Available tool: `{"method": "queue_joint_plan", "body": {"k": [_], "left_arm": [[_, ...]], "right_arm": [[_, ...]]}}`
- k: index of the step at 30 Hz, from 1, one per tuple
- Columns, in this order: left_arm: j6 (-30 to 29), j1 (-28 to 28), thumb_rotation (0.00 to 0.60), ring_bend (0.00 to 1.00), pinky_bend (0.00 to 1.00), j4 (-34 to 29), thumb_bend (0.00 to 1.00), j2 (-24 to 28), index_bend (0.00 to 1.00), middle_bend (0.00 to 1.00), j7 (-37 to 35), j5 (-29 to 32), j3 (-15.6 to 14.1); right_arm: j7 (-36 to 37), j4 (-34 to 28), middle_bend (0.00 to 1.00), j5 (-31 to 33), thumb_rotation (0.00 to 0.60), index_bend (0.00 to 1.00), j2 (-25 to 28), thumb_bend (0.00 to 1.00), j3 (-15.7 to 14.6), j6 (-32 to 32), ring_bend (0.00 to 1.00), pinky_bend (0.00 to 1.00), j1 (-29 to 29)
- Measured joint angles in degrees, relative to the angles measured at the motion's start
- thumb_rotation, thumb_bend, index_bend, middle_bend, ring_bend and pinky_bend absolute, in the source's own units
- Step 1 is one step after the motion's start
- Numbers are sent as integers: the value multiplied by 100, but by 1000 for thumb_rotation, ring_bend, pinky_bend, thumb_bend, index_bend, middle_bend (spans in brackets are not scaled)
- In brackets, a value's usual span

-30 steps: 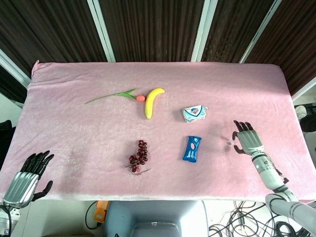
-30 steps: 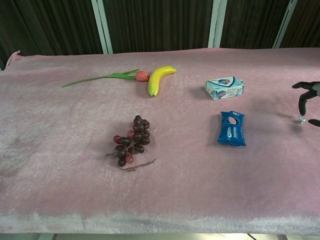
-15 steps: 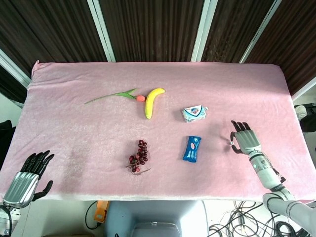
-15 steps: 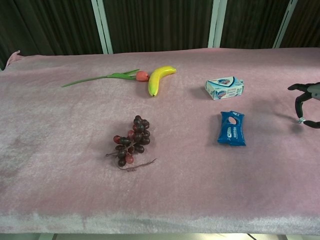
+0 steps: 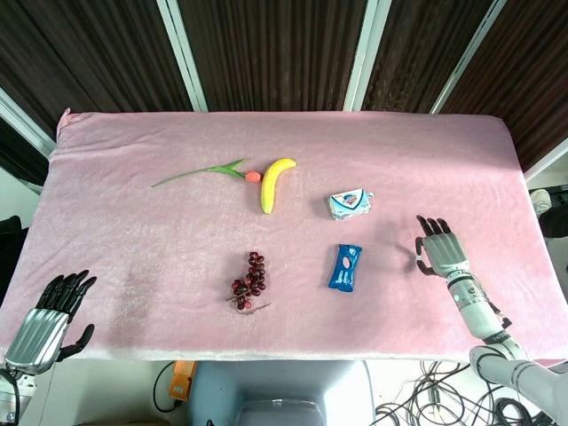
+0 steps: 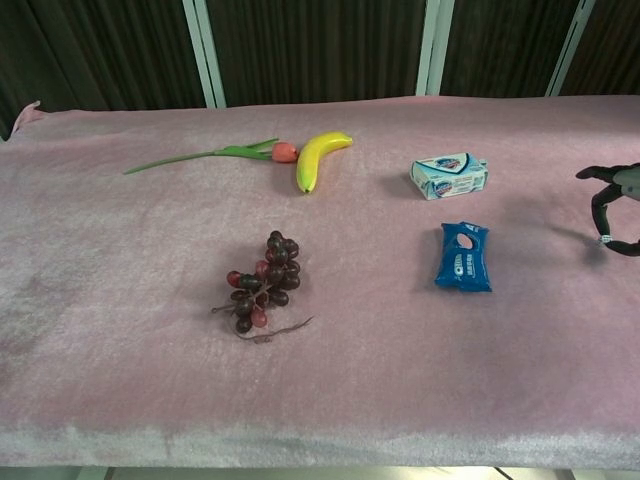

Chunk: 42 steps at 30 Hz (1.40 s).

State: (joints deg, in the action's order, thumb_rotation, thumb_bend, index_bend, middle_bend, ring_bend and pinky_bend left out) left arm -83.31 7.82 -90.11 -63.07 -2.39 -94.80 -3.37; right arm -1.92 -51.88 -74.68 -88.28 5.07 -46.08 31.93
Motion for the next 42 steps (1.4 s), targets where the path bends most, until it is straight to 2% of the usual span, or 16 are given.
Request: {"method": "queue_joint_plan", "body": {"k": [5,11,15,20,21,22,23,25,26,30,32,38,42], "left_arm": [[-21,-9,586,0,42,12,415,7,0,0,-22,-13,-3],[-34,-19,586,0,42,15,416,5,0,0,-18,-19,-7],[-50,-29,586,0,41,13,416,7,0,0,-16,-30,-13],[-80,-41,587,0,42,21,415,13,0,0,-43,-45,-16],[-88,-42,589,0,42,25,416,12,0,0,-55,-52,-15],[-93,-42,586,0,42,30,416,9,0,0,-61,-58,-14],[-96,-42,584,0,42,36,415,5,0,0,-64,-61,-13],[-88,-39,583,0,42,43,415,-2,0,0,-62,-59,-11],[-78,-36,582,0,42,44,415,-4,0,0,-56,-56,-11],[-37,-17,587,0,42,29,416,-11,0,0,-18,-48,-10],[-29,-16,589,0,42,26,415,-7,0,0,-27,-41,-10],[-34,-11,587,0,42,20,415,3,0,0,-42,-59,-13],[-60,-25,584,0,42,19,415,7,0,0,-46,-61,-15]], "right_arm": [[1,-359,53,-73,600,727,166,509,66,-318,0,0,-31],[-124,-1459,54,-300,600,708,685,510,198,-1018,0,0,-97],[-566,-2404,54,-377,600,703,1139,509,282,-1411,0,0,-168],[-1099,-3019,54,-344,600,688,1552,510,344,-1782,0,0,-310],[-1104,-3041,54,-320,600,656,1581,510,354,-1811,0,0,-340],[-1084,-3028,53,-308,600,542,1578,502,361,-1820,0,0,-347],[-1053,-2995,38,-293,600,351,1560,456,372,-1834,0,0,-352],[-953,-2875,11,-212,600,70,1446,330,444,-1916,0,0,-369],[-903,-2817,0,-160,600,3,1365,269,501,-1985,0,0,-378],[-623,-2466,0,64,600,0,857,228,863,-2544,0,0,-423],[-535,-2317,0,86,600,0,727,224,948,-2769,0,0,-445],[-462,-2511,0,113,600,0,905,220,979,-2885,0,0,-615],[-404,-2708,0,31,600,0,1086,221,861,-3045,0,0,-831]]}}
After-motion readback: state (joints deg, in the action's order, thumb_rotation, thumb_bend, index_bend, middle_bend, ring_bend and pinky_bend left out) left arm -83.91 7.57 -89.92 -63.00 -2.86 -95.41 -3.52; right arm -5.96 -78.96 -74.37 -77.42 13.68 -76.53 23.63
